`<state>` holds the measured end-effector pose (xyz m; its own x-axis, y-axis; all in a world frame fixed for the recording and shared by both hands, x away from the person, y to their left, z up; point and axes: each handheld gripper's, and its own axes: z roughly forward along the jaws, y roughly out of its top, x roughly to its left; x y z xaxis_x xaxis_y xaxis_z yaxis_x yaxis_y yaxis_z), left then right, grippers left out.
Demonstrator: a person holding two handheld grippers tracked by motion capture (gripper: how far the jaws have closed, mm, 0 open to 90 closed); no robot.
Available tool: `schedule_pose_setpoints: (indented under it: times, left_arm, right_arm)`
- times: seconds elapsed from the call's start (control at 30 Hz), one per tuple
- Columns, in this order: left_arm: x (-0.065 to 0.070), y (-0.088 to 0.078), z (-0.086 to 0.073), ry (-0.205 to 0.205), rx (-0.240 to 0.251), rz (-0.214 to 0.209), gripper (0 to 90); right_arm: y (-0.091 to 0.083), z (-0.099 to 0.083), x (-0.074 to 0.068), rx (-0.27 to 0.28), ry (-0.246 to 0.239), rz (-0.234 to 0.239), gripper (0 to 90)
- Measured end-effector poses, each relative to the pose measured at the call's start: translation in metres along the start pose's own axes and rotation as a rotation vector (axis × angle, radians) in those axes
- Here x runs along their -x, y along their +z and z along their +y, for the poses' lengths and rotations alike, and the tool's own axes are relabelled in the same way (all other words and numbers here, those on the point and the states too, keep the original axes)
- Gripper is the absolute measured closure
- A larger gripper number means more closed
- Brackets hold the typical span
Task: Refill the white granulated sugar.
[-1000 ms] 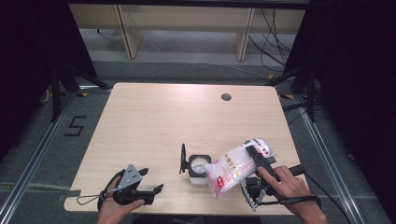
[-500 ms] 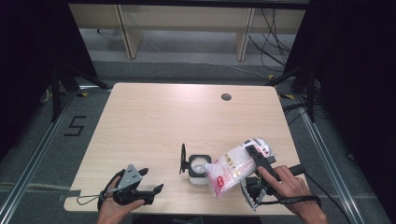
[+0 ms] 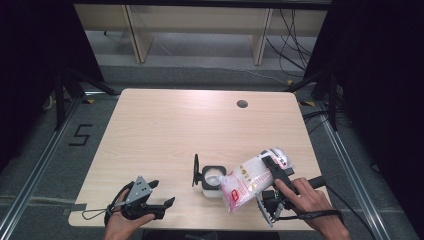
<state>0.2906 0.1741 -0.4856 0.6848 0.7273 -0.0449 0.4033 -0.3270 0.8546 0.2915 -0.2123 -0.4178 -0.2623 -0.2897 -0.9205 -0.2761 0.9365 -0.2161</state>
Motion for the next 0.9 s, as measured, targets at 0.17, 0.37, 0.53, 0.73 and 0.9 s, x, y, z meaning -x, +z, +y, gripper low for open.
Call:
schedule_pose_setpoints:
  times: [0.17, 0.37, 0.53, 0.73, 0.9]
  left_arm:
    - [0.0008, 0.0002, -0.0003, -0.014, 0.000, 0.003, 20.5]
    - [0.0013, -0.0001, -0.0003, -0.014, -0.006, -0.002, 20.5]
    - [0.0012, 0.0001, -0.0003, -0.012, -0.008, -0.001, 20.6]
    - [0.0000, -0.0003, 0.0004, 0.015, -0.011, -0.003, 20.6]
    - [-0.0001, -0.0004, 0.0004, 0.016, -0.012, -0.004, 20.6]
  right_arm:
    - [-0.0002, -0.0009, -0.0006, 0.001, 0.001, -0.020, 42.4]
    - [-0.0016, -0.0010, 0.0009, -0.008, -0.010, -0.012, 42.4]
    - [-0.0031, -0.0008, 0.0029, -0.015, -0.022, -0.009, 42.5]
    - [-0.0020, -0.0005, 0.0015, -0.017, -0.019, -0.015, 42.4]
    - [-0.0017, 0.0008, 0.0033, -0.006, -0.023, -0.020, 42.4]
